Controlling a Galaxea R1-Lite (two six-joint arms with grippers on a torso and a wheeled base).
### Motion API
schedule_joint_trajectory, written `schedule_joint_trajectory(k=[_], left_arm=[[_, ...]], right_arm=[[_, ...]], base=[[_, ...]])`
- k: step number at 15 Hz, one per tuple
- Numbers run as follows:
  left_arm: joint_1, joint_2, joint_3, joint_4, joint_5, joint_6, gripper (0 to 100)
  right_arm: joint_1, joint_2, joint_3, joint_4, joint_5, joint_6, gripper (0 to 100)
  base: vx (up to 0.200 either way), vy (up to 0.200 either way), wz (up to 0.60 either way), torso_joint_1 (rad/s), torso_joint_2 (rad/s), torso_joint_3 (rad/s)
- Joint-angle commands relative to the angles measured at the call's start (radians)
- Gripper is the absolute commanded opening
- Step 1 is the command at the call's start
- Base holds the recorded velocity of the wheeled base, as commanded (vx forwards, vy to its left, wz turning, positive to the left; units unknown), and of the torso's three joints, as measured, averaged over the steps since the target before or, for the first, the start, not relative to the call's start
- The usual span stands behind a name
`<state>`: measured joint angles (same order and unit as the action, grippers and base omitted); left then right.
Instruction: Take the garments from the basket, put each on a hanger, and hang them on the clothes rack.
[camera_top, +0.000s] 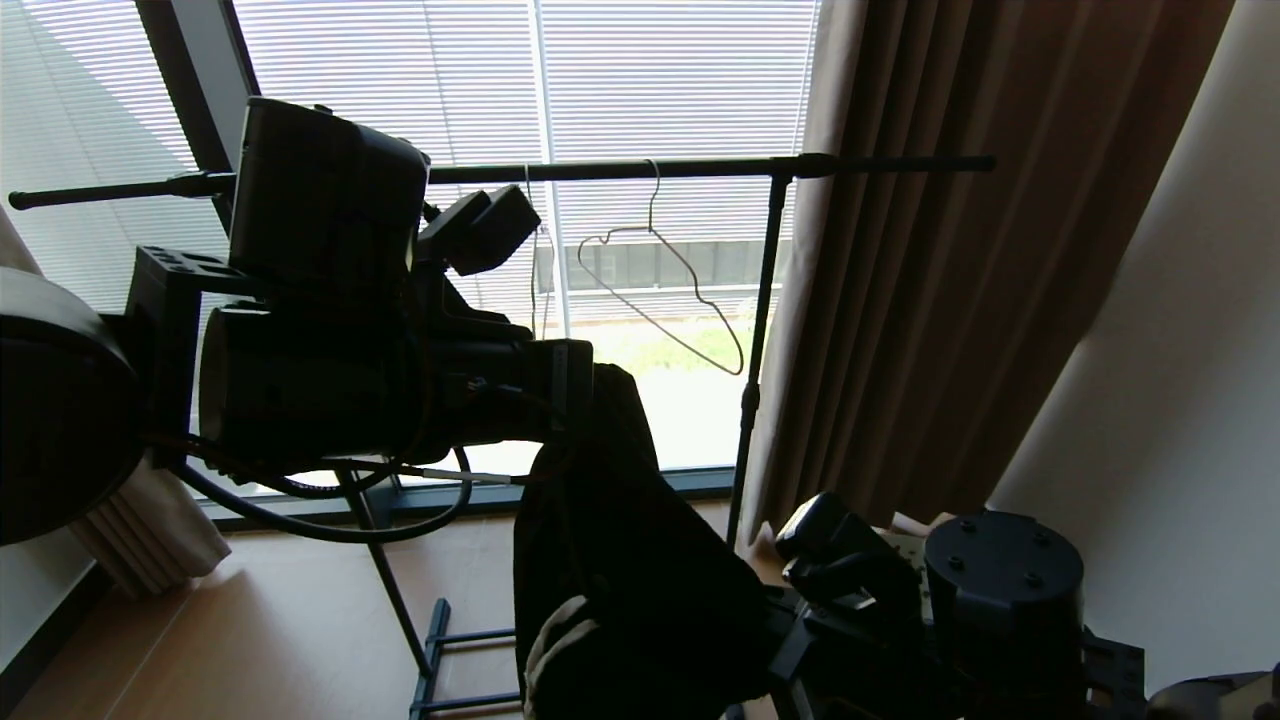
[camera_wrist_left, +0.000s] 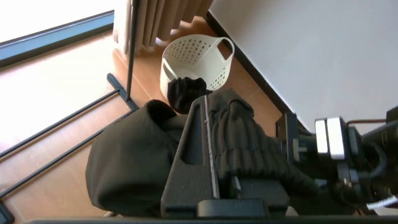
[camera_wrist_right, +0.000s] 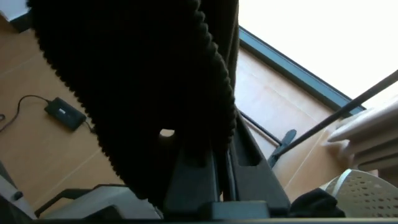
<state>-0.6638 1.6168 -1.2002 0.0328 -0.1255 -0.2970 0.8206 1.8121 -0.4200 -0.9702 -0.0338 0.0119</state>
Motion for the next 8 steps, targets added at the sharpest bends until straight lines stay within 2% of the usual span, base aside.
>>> schedule_joint_trajectory(k=[1, 3, 4, 5, 6, 7, 8], left_arm=[[0.004, -0.018, 0.030, -0.002, -0.002, 0.001, 0], [0.010, -0.038, 0.079, -0.004, -0.005, 0.002, 0], [0.026, -0.060, 0.153, -0.019, -0.014, 0.009, 0], [0.033, -0.071, 0.211, -0.063, -0.028, 0.012, 0], [0.033, -0.071, 0.214, -0.068, -0.028, 0.012, 0], [0.035, -0.081, 0.309, -0.162, -0.032, 0.038, 0], [0.035, -0.090, 0.364, -0.212, -0.037, 0.081, 0]], right_arm=[[-0.084, -0.008, -0.006, -0.018, 0.000, 0.006, 0], [-0.129, -0.057, -0.008, -0.016, 0.000, 0.016, 0], [-0.155, -0.100, -0.022, -0.012, -0.008, 0.057, 0], [-0.166, -0.123, -0.065, 0.011, -0.018, 0.065, 0], [-0.167, -0.125, -0.068, 0.015, -0.018, 0.065, 0], [-0.167, -0.175, -0.143, 0.120, -0.034, 0.065, 0], [-0.158, -0.209, -0.201, 0.211, -0.043, 0.065, 0]], base=[[0.000, 0.000, 0.00, 0.000, 0.00, 0.000], [0.000, 0.000, 0.00, 0.000, 0.00, 0.000], [0.000, 0.000, 0.00, 0.000, 0.00, 0.000], [0.000, 0.000, 0.00, 0.000, 0.00, 0.000], [0.000, 0.000, 0.00, 0.000, 0.00, 0.000], [0.000, 0.000, 0.00, 0.000, 0.00, 0.000], [0.000, 0.000, 0.00, 0.000, 0.00, 0.000]])
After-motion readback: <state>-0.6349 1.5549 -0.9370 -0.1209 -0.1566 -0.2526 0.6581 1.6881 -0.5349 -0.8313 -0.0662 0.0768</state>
